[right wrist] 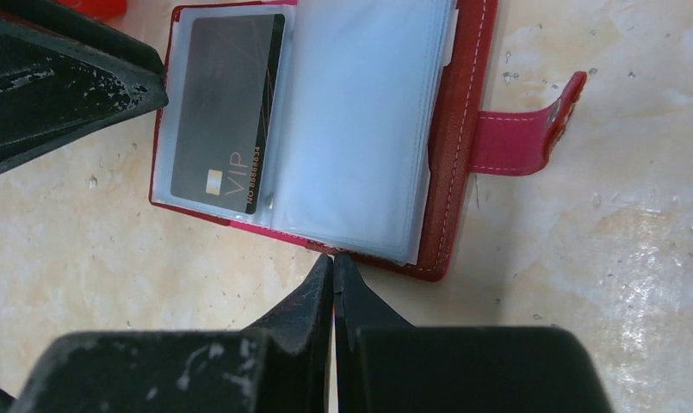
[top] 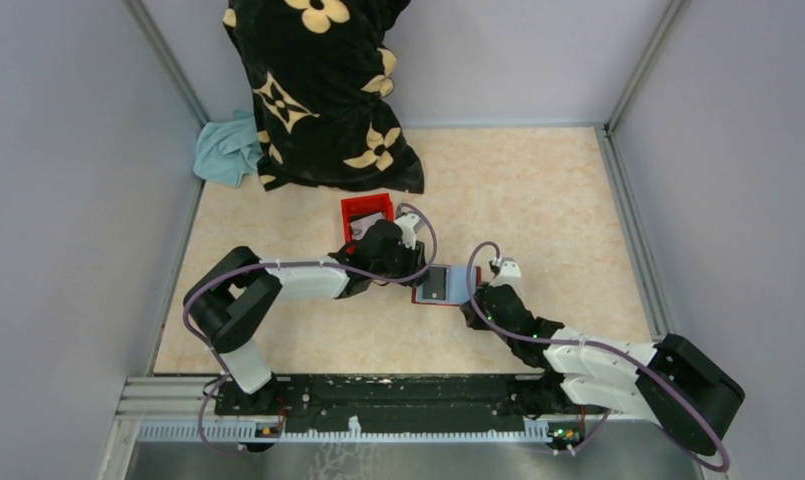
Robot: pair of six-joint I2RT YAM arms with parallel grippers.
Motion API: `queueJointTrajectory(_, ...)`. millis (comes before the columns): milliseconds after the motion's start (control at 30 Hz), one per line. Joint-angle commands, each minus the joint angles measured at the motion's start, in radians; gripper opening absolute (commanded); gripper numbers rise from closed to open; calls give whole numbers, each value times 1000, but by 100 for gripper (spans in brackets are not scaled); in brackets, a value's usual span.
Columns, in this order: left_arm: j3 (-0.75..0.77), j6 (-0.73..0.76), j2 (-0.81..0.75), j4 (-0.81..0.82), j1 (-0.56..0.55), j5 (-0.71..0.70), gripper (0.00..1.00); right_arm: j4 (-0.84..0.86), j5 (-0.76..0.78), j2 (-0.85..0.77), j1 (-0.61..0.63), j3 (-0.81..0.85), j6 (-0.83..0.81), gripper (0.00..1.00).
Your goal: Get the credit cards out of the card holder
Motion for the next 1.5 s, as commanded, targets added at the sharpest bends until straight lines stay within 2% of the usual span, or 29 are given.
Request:
queueJointTrajectory(0,38,-6,10,-17,6,-6,38,-53,-25,-2,-9,51,-53,0)
queueJointTrajectory(133,37,-7,3,-22,7,-2,38,-13,-115,-37,-9,50,-79,0)
queueJointTrajectory(200,38,-6,-1,-20,9,14,32,21,-160,-72,-9,42,-87,0)
queueJointTrajectory(267,43,-2,-1,-23,12,45,18,27,-167,-112,-9,47,-89,0)
queueJointTrajectory(300,46,6,0,-22,12,69,5,32,-166,-127,-10,55,-99,0)
queueJointTrajectory(333,49,11,3,-22,12,86,0,37,-161,-136,-14,64,-108,0)
queueJointTrajectory(433,67,15,31,-41,13,95,0,94,-192,-93,-72,101,-128,0)
queueJointTrajectory(600,121,9,98,-119,25,108,0,223,-305,79,-186,166,-131,0)
queueJointTrajectory(933,99,29,74,-106,49,120,0,373,-349,272,-201,191,-115,5)
queueJointTrajectory(1033,82,30,58,-79,49,141,0,404,-355,310,-206,174,-103,5)
queueJointTrajectory(1467,83,31,36,-130,59,82,0,442,-385,344,-288,126,-88,5)
